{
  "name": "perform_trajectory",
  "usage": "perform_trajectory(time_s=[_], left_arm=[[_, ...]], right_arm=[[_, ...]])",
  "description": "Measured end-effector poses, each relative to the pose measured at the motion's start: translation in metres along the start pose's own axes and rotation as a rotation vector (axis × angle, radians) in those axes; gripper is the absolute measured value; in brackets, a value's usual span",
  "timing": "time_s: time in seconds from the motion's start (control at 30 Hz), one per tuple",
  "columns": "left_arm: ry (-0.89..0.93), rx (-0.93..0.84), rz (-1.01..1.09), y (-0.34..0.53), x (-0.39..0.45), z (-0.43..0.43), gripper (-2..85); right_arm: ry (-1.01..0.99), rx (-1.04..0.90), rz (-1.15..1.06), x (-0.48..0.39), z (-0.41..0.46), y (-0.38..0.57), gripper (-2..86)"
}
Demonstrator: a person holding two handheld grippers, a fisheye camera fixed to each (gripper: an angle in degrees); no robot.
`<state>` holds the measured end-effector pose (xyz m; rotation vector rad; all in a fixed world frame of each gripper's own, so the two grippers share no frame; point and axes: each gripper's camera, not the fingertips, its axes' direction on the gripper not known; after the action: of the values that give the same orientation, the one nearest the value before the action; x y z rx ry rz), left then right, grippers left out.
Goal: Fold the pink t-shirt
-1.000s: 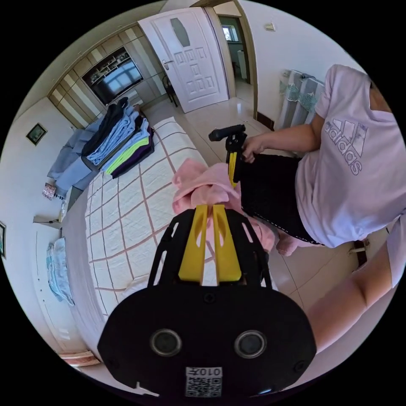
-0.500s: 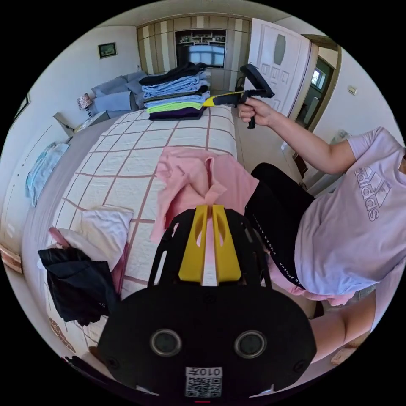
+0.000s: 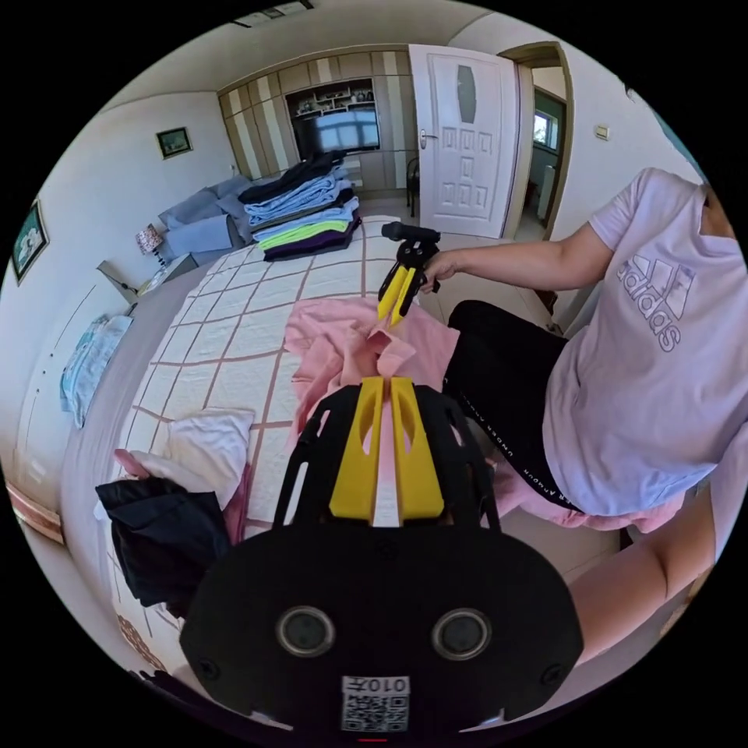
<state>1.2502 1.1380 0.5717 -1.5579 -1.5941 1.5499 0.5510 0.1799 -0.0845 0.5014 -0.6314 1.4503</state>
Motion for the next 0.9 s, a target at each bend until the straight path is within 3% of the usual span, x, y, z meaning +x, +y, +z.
perform_trajectory(time_s=[0.2,0.47,0.67,0.73,0.9], left_arm=[[-0.01,0.045,-0.082,0.02,0.006,0.003,-0.1],[-0.14,0.0,-0.188,0.027,0.018,0.017,-0.1],[-0.191,-0.172,-0.008,0.021,0.083,0.094,0.1],[-0.18,-0.246,0.035,0.018,0.1,0.119,0.4],[-0.229,-0.221,0.115,0.012,0.12,0.105,2.7]], right_arm=[[-0.036,-0.047,0.009,-0.007,0.004,0.016,3.3],[0.191,0.249,-0.038,-0.07,-0.086,0.078,2.3],[0.182,-0.03,0.003,-0.09,-0.017,0.096,2.4],[0.187,-0.038,0.0,-0.099,-0.006,0.095,2.6],[0.194,-0.008,0.022,-0.108,-0.004,0.091,4.1]])
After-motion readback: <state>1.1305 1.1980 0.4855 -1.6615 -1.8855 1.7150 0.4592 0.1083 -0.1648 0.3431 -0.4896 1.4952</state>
